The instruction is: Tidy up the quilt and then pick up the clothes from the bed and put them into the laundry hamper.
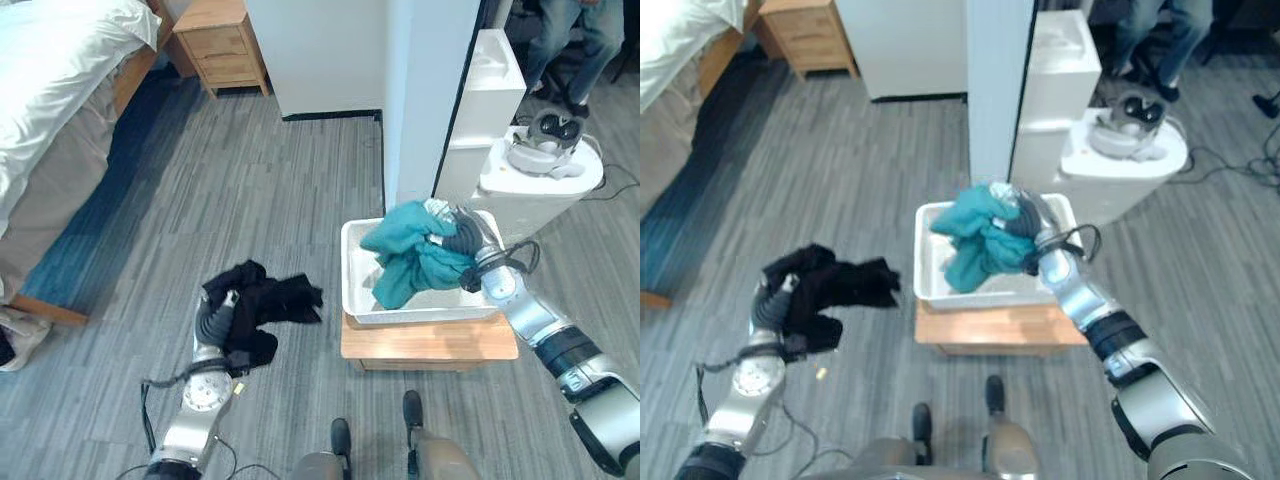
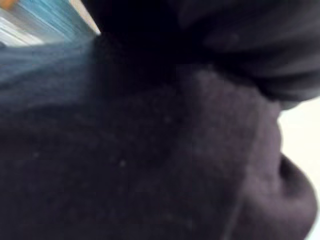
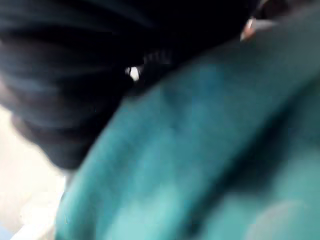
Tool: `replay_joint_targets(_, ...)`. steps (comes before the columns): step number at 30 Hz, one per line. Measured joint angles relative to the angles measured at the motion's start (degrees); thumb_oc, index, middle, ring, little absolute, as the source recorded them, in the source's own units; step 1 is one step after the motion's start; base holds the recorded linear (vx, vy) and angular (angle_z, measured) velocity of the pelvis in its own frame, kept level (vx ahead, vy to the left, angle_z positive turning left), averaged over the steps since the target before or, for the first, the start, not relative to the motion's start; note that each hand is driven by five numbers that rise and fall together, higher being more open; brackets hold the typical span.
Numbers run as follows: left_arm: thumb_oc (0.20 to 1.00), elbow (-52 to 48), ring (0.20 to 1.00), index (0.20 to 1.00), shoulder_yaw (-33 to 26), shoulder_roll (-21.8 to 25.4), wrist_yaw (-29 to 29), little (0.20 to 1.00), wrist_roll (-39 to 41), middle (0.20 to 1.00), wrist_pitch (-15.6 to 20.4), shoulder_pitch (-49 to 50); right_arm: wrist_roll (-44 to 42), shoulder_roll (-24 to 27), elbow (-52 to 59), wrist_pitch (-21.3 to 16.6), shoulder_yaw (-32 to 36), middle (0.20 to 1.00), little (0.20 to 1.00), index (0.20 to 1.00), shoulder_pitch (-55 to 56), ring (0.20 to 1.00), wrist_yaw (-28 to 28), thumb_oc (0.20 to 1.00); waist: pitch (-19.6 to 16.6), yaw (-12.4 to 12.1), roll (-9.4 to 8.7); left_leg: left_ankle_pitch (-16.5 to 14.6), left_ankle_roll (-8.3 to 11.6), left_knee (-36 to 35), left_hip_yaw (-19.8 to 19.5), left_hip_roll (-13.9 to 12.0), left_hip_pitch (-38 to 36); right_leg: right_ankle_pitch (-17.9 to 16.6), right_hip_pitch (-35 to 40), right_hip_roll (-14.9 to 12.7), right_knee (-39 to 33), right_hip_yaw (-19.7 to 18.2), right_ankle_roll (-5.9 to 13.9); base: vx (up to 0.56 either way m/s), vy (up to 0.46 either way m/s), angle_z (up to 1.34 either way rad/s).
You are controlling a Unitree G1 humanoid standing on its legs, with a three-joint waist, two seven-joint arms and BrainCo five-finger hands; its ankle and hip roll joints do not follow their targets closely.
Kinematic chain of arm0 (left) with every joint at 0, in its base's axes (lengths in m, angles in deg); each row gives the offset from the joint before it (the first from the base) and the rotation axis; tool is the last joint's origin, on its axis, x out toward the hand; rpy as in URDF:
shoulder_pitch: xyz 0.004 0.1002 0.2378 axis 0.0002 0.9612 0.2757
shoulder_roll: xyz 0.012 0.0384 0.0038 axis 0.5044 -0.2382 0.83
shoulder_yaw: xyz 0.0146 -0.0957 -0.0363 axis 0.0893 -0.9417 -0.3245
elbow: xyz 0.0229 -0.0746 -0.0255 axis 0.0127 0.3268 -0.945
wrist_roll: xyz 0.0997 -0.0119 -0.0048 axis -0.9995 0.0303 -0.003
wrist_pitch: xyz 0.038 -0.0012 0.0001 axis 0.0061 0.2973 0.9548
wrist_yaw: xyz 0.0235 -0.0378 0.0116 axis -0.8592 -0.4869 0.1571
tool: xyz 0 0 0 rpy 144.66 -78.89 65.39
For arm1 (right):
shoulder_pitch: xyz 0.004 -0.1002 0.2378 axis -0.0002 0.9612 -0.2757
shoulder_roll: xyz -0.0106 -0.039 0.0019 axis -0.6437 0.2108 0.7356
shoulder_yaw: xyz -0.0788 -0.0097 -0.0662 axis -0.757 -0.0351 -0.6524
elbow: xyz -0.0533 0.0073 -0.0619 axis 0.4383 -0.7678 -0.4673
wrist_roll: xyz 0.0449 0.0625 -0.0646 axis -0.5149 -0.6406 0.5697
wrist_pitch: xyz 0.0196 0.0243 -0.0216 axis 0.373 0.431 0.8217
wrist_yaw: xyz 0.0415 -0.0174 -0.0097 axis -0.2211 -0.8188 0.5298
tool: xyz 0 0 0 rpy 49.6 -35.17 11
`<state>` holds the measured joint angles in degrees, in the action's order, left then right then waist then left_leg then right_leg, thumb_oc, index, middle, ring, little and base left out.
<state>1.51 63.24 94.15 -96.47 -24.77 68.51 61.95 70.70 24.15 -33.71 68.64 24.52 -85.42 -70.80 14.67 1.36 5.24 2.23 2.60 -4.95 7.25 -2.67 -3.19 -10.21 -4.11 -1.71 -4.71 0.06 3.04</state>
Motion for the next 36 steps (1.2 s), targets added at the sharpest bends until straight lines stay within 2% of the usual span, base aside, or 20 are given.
replay_joint_targets(1, 0.200, -2.4, 0.200, 0.200, -0.4, 0.8, 0.9, 0.200, 1.6, 0.200, 0.1, -1.1, 1.9, -0.2, -2.2, 1.2, 0.0, 1.000, 1.000, 1.000, 0.0, 1.000, 0.0, 1.000, 0.0, 0.1, 0.48, 0.0, 0.00, 0.0, 0.0, 0.0, -0.2, 0.0, 0.2, 0.0, 0.0, 0.1, 0.00, 0.00, 0.000, 0.00)
replay_joint_targets(5, 0.200, -10.1, 0.200, 0.200, -0.2, 4.1, 2.5, 0.200, 3.7, 0.200, 1.8, -4.1, 8.5, -0.9, -8.2, 1.9, -1.1, 1.000, 1.000, 1.000, -1.4, 1.000, -0.6, 1.000, 0.1, 0.4, 0.87, 0.0, -0.02, -0.2, 0.3, 0.1, -0.9, 0.0, 0.7, 0.0, 0.0, -0.2, 0.03, 0.02, -0.004, -0.03)
replay_joint_targets(9, 0.200, -17.8, 0.200, 0.200, -0.9, 9.8, 3.5, 0.200, 3.7, 0.200, 3.3, -5.5, 17.6, 0.1, -8.4, 1.8, -3.8, 1.000, 1.000, 1.000, -0.9, 1.000, -1.0, 1.000, 0.1, 2.3, 0.89, -0.1, -0.03, -0.2, 0.9, 0.1, -1.5, 0.3, 1.0, 0.0, -0.1, -0.8, 0.22, 0.03, -0.012, -0.05)
replay_joint_targets(11, 0.200, -20.3, 0.200, 0.200, -1.2, 11.1, 3.4, 0.200, 2.6, 0.200, 3.7, -5.6, 19.9, 0.5, -6.8, 1.5, -2.5, 1.000, 1.000, 1.000, 1.7, 1.000, -1.0, 1.000, 0.1, 2.8, 0.91, -0.4, -0.06, -0.2, 1.5, 0.1, -1.9, 0.5, 1.2, 0.1, -0.2, -1.3, -0.01, 0.05, -0.019, -0.17)
replay_joint_targets(15, 0.200, -20.7, 0.200, 0.200, -1.4, 13.3, 0.4, 0.200, -9.7, 0.200, 3.6, -9.8, 21.9, 1.8, -4.9, 1.1, 4.1, 1.000, 1.000, 1.000, 15.0, 1.000, -2.0, 1.000, 0.1, 4.9, 0.98, -0.6, -0.04, -0.2, 2.3, 0.0, -2.1, 0.5, 1.0, 0.4, -0.3, -2.4, -0.05, 0.04, -0.011, -0.12)
replay_joint_targets(16, 0.200, -20.8, 0.200, 0.200, -1.5, 14.5, -1.4, 0.200, -15.7, 0.200, 2.8, -11.5, 21.8, 1.3, -3.5, 0.8, 9.1, 1.000, 1.000, 1.000, 22.3, 1.000, -3.0, 1.000, 0.1, 5.9, 0.90, -0.8, -0.01, -0.1, 2.9, 0.0, -2.1, 0.5, 0.6, 0.6, -0.3, -3.0, -0.06, 0.03, 0.023, -0.22)
replay_joint_targets(18, 0.200, -20.5, 0.200, 0.200, -1.3, 15.0, -3.3, 0.200, -20.9, 0.200, 2.3, -14.0, 21.6, 1.1, -4.4, 1.6, 12.3, 1.000, 1.000, 1.000, 29.7, 1.000, -3.7, 1.000, 0.1, 7.7, 1.06, -1.1, -0.03, -0.2, 4.4, 0.0, -2.0, 0.4, 0.1, 0.7, 0.0, -3.9, 0.02, 0.03, 0.025, -0.35)
replay_joint_targets(20, 0.200, -17.9, 0.200, 0.200, 1.3, 15.3, -4.5, 0.200, -27.1, 0.200, 1.7, -19.0, 18.2, -1.7, -8.6, 1.5, 17.6, 1.000, 1.000, 1.000, 36.4, 1.000, -5.2, 1.000, 0.2, 11.6, 0.66, -1.5, 0.08, -0.2, 5.5, 0.0, -2.6, 0.4, 0.2, 0.9, 0.0, -5.1, 0.04, 0.02, 0.013, -0.31)
replay_joint_targets(22, 0.200, -13.7, 0.200, 0.200, 3.6, 15.3, -6.3, 0.200, -31.1, 0.200, 0.5, -23.1, 15.8, -3.3, -13.4, 1.1, 20.0, 1.000, 1.000, 1.000, 39.4, 1.000, -5.7, 1.000, 0.2, 13.8, 0.68, -1.8, -0.02, -0.2, 6.7, 0.0, -3.0, 0.4, 0.1, 1.1, -0.3, -6.1, 0.15, 0.04, 0.008, -0.37)
replay_joint_targets(24, 0.200, -6.4, 0.200, 0.200, 7.0, 15.7, -9.0, 0.200, -36.5, 0.200, -1.8, -28.7, 12.2, -5.5, -23.6, 2.1, 20.4, 1.000, 1.000, 1.000, 41.1, 1.000, -6.6, 1.000, 0.3, 15.8, 0.81, -3.3, 0.09, -0.2, 8.2, -0.3, -2.8, 0.2, -0.7, 1.4, -0.1, -7.3, 0.41, 0.02, 0.007, -0.46)
replay_joint_targets(28, 0.200, 4.5, 0.200, 0.200, 14.1, 15.2, -10.7, 0.200, -39.9, 0.200, -5.0, -36.2, 8.0, -10.0, -38.4, 3.6, 19.4, 1.000, 1.000, 1.000, 43.2, 1.000, -5.6, 1.000, 0.3, 17.9, 0.84, -3.2, 0.56, -0.2, 9.7, -0.5, -1.7, 0.0, -2.4, 1.8, 0.0, -7.8, 0.36, 0.00, -0.021, -0.19)
replay_joint_targets(31, 0.200, 10.8, 0.200, 0.200, 19.0, 12.3, -10.6, 0.200, -40.0, 0.200, -6.7, -39.5, 8.3, -10.3, -40.6, 4.2, 15.2, 1.000, 1.000, 1.000, 45.2, 1.000, -4.2, 1.000, 0.3, 18.8, 0.77, -2.9, 0.40, -0.2, 9.8, -0.5, -1.3, -0.1, -2.8, 1.7, 0.0, -7.6, 0.47, -0.03, -0.028, -0.01)
replay_joint_targets(32, 0.567, 12.9, 0.567, 0.567, 21.5, 10.4, -9.9, 0.567, -40.0, 0.567, -7.2, -40.0, 8.3, -10.5, -41.2, 4.2, 14.6, 1.000, 1.000, 1.000, 44.9, 1.000, -3.5, 1.000, 0.4, 18.8, 0.65, -2.9, 0.39, -0.2, 9.9, -0.4, -1.2, -0.1, -2.9, 1.6, 0.0, -7.6, 0.42, -0.04, -0.013, 0.02)
replay_joint_targets(33, 1.000, 14.5, 1.000, 1.000, 22.7, 9.2, -9.6, 1.000, -40.0, 1.000, -7.3, -40.4, 8.2, -10.5, -41.1, 4.1, 14.3, 1.000, 1.000, 1.000, 44.7, 1.000, -3.5, 1.000, 0.4, 18.7, 0.64, -2.9, 0.39, -0.2, 9.8, -0.3, -1.0, -0.1, -3.1, 1.6, 0.0, -7.6, 0.42, 0.00, 0.000, 0.00)
replay_joint_targets(36, 1.000, 21.0, 1.000, 1.000, 26.2, 5.3, -4.9, 1.000, -39.8, 1.000, -7.8, -39.6, 8.0, -10.6, -39.1, 4.0, 13.6, 1.000, 1.000, 1.000, 42.2, 1.000, -2.4, 1.000, 0.7, 18.5, 0.41, -2.9, 0.34, -0.2, 9.8, -0.2, -1.0, -0.3, -3.3, 1.4, 0.0, -7.2, 0.15, 0.00, 0.004, 0.03)
